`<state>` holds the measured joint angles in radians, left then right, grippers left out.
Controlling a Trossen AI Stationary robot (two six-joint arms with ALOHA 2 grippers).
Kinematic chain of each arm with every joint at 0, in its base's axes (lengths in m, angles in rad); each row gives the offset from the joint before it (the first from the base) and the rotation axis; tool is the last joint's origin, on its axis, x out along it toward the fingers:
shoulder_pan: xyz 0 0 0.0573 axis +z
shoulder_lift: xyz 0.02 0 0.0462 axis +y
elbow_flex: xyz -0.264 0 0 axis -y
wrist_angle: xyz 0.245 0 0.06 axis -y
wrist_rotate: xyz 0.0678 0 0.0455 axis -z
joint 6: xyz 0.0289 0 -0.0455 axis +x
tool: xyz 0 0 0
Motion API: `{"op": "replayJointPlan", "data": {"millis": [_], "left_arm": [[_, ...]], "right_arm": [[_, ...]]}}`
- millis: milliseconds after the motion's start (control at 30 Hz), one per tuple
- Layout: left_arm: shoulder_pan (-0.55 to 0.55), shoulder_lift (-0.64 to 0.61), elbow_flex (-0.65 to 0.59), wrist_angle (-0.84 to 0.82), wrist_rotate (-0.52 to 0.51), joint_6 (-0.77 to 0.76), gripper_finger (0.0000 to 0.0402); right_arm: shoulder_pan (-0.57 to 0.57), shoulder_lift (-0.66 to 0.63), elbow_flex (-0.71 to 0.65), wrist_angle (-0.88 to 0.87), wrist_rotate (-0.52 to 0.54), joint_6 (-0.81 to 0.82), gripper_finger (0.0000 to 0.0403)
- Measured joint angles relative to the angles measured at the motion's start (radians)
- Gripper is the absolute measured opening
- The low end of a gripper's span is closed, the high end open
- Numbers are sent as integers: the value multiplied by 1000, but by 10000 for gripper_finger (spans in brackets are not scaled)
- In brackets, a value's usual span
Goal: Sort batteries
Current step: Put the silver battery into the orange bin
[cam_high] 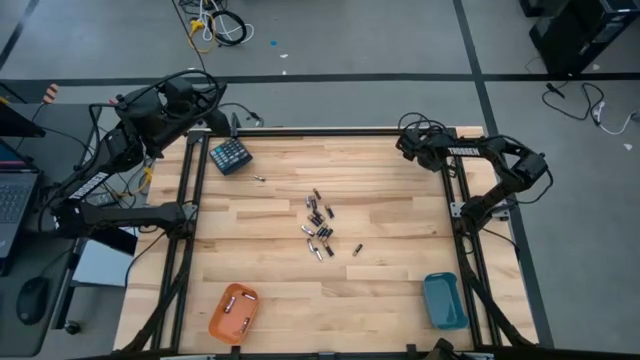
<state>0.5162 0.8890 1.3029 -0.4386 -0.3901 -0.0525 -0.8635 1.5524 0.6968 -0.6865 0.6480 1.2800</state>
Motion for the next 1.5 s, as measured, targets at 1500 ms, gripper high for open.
{"op": "replayJointPlan", "data": {"millis": [1500], "left_arm": [[-1, 354, 0, -141, 150, 51, 0]], "right_arm": [[207, -199, -84, 541, -216, -534, 0]]}}
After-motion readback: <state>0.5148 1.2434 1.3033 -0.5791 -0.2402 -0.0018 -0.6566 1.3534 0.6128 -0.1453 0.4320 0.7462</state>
